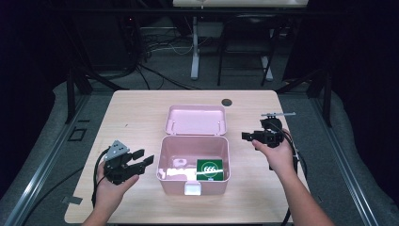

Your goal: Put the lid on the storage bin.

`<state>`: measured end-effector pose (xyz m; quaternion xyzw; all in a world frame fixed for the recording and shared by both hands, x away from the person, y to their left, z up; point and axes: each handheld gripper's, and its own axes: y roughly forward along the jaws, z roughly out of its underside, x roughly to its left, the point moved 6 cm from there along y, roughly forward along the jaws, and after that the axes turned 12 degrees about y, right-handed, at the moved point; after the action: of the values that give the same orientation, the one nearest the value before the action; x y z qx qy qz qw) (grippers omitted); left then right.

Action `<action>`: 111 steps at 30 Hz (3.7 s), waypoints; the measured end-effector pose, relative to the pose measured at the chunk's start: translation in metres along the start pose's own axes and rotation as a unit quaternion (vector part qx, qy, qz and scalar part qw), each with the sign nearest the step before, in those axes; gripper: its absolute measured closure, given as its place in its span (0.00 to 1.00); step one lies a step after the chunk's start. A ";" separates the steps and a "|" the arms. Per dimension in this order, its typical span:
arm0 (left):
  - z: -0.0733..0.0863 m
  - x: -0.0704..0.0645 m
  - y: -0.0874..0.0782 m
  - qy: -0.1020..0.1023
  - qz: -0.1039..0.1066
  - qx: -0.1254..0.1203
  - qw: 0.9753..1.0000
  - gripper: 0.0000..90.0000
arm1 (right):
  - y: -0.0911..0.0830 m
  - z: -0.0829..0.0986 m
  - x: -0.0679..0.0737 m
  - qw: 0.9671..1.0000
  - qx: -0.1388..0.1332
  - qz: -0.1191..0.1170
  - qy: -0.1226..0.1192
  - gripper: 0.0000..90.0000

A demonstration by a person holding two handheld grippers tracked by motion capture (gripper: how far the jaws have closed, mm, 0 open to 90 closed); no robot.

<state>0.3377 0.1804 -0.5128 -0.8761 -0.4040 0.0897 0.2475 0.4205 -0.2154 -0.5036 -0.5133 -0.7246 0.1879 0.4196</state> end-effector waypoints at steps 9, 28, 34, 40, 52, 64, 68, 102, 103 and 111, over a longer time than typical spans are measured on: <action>-0.013 -0.005 0.002 0.010 0.018 -0.003 1.000 0.59 | 0.005 -0.023 0.019 1.000 0.018 0.002 -0.005 0.49; -0.009 -0.020 0.013 0.037 0.042 0.020 0.998 0.71 | 0.037 -0.062 0.049 0.997 0.059 0.051 -0.028 0.64; -0.009 -0.022 0.014 0.039 0.048 0.021 0.998 0.74 | 0.052 -0.069 0.056 0.997 0.070 0.045 -0.001 0.66; -0.008 -0.026 0.016 0.047 0.055 0.024 0.997 0.78 | 0.068 -0.074 0.060 0.995 0.084 0.061 0.005 0.71; -0.007 -0.026 0.016 0.047 0.057 0.020 0.997 0.79 | 0.096 -0.080 0.061 0.990 0.104 0.084 0.035 0.79; -0.008 -0.026 0.016 0.044 0.055 0.019 0.997 0.80 | 0.111 -0.076 0.055 0.986 0.118 0.104 0.064 0.88; -0.008 -0.026 0.016 0.042 0.056 0.018 0.997 0.80 | 0.113 -0.075 0.055 0.985 0.120 0.104 0.073 0.91; -0.008 -0.026 0.016 0.039 0.052 0.018 0.998 0.82 | 0.080 -0.091 0.073 0.993 0.054 0.091 0.045 0.97; -0.008 -0.026 0.016 0.038 0.052 0.018 0.998 0.82 | 0.078 -0.091 0.073 0.994 0.050 0.089 0.041 0.97; -0.008 -0.026 0.016 0.037 0.051 0.017 0.998 0.82 | 0.060 -0.094 0.083 0.996 0.027 0.085 0.019 0.98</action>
<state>0.3340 0.1489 -0.5150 -0.8938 -0.3479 0.0767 0.2723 0.5211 -0.1314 -0.4574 -0.5650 -0.6650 0.2330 0.4293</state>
